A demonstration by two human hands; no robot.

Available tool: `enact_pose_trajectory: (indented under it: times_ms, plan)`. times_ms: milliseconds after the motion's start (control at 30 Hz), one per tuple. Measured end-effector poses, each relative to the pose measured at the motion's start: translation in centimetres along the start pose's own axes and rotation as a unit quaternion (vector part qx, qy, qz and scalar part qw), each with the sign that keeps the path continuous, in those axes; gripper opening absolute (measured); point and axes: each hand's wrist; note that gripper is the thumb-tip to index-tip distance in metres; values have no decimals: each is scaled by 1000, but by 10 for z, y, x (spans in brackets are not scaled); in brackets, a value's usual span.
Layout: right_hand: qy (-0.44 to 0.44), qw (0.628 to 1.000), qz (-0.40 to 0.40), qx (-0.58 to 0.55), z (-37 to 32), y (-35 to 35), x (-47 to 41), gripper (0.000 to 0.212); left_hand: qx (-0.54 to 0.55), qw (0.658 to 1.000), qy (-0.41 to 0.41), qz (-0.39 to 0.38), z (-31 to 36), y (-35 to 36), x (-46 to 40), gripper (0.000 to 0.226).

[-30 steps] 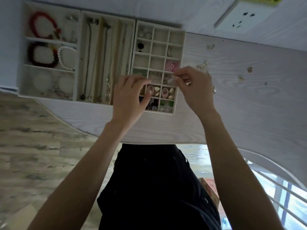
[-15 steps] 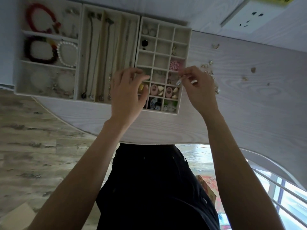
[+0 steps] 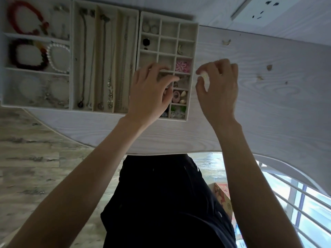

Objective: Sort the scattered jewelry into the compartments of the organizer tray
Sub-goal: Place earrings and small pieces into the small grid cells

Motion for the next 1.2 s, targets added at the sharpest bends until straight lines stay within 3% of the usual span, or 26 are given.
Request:
enact_pose_trajectory:
  times_ms: [200, 500, 633, 800, 967, 1200]
  plan:
    - [-28, 999, 0, 29, -2, 11, 7, 14, -44, 999, 17, -16, -2, 3, -16, 17]
    - [37, 990, -4, 134, -22, 28, -5, 14, -10, 999, -22, -23, -11, 3, -19, 20]
    - [58, 994, 33, 82, -22, 29, -4, 4, -3, 1000, -5, -1, -10, 3, -14, 18]
    - [63, 997, 50, 4, -14, 21, 5, 9, -12, 999, 33, 7, -8, 6, -12, 15]
    - [66, 995, 12, -77, -5, 26, 21, 18, -58, 996, 55, -36, -5, 8, -15, 22]
    - [29, 996, -31, -80, -9, 26, 28, 25, -72, 991, 68, -88, -2, 9, -22, 36]
Point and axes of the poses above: each hand's wrist, its own x-axis away from the middle knuckle, its own y-axis out of the palm, z = x × y, and after that the axes turned 1 degree about z, right-handed
